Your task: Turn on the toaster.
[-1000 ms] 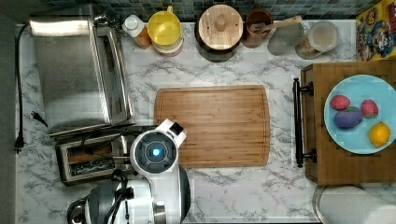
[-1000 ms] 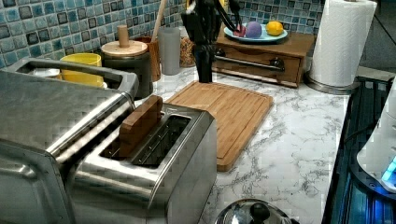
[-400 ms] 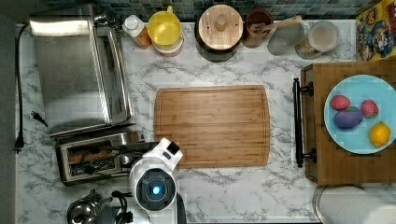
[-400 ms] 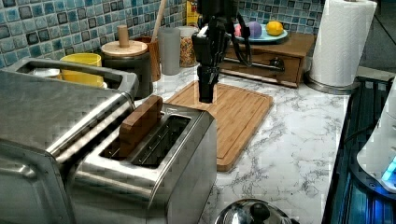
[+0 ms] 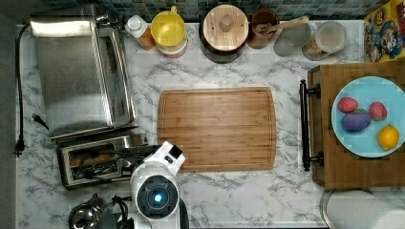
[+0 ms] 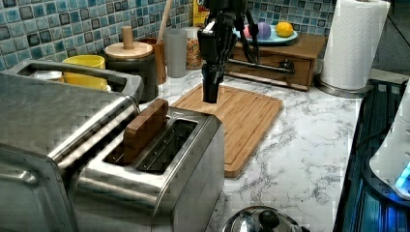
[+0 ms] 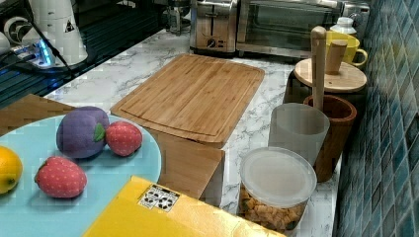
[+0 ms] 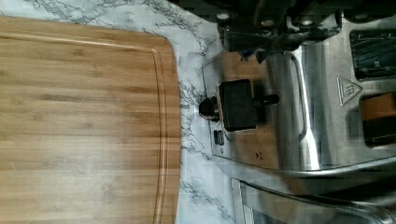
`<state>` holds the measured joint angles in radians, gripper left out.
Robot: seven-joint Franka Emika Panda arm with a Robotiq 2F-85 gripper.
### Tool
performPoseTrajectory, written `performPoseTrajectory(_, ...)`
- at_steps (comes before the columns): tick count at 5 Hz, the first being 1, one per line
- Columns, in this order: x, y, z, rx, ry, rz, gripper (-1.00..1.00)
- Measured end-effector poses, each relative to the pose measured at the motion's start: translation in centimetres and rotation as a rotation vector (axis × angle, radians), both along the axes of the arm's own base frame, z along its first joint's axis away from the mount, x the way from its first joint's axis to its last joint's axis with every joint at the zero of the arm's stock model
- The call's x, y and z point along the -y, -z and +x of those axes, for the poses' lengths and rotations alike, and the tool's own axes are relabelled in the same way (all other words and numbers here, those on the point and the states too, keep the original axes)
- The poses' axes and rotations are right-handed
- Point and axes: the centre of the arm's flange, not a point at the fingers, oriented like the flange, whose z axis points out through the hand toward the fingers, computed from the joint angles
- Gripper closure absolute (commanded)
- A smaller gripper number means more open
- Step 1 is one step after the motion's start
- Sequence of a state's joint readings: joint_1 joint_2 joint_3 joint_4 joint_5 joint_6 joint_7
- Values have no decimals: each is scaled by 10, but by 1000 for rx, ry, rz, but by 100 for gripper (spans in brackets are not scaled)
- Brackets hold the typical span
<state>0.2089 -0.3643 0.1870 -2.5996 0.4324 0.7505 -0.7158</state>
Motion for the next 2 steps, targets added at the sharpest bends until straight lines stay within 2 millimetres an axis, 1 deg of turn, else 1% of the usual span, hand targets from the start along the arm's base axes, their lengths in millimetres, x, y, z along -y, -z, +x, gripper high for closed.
performPoseTrajectory(1, 3, 10, 6, -5, 15, 2, 100)
performPoseTrajectory(2, 8, 17, 18, 36, 75, 31, 100)
